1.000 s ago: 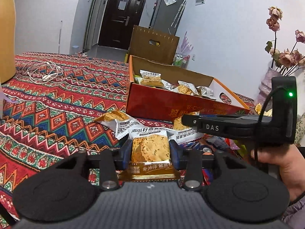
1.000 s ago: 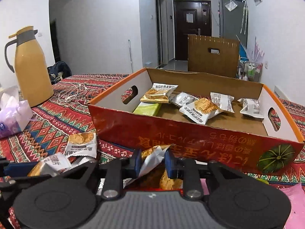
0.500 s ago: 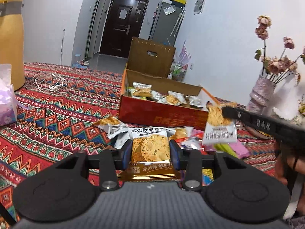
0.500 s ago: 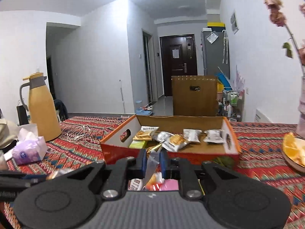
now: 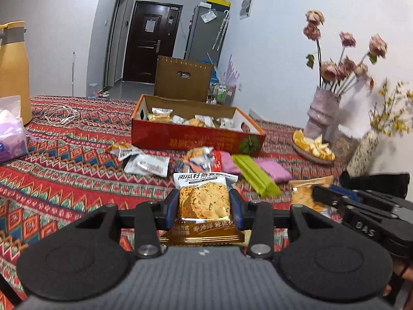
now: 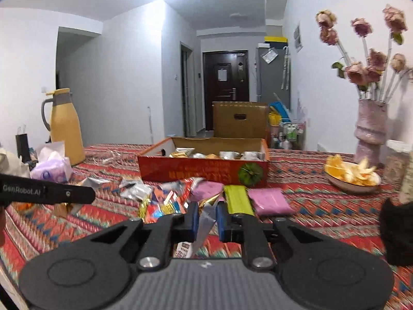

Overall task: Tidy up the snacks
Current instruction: 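Carry both packets into the orange box and open both tools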

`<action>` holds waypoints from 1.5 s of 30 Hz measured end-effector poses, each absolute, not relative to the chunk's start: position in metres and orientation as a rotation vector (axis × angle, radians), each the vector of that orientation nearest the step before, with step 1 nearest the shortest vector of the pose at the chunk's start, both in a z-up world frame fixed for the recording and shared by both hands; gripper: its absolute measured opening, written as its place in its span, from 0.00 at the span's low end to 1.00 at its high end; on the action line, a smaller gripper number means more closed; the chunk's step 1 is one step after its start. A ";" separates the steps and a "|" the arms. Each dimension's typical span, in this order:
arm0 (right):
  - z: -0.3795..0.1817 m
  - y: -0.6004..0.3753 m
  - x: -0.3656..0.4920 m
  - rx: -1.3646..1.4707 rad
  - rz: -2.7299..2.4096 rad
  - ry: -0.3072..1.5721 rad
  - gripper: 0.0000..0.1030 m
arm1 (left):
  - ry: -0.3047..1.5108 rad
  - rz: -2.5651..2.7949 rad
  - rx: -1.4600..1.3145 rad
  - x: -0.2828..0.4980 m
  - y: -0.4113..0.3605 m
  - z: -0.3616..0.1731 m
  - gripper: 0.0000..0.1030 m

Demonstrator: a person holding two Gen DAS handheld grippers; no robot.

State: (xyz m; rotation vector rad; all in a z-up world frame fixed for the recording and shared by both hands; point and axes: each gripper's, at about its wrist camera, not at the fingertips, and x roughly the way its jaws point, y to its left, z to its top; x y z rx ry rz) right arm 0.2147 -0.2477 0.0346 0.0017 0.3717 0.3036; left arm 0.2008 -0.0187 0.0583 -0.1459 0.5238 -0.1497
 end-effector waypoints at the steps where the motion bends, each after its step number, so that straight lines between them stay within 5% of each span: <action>1: 0.033 -0.251 0.207 0.000 0.300 0.372 0.14 | 0.530 -0.145 -0.137 0.196 -0.022 0.057 0.40; 18: 0.022 -0.270 0.194 0.041 0.288 0.383 0.14 | 0.566 -0.140 -0.092 0.199 -0.039 0.050 0.40; 45: 0.077 -0.212 0.407 -0.065 0.474 0.269 0.14 | 0.427 -0.104 0.000 0.396 -0.013 0.083 0.40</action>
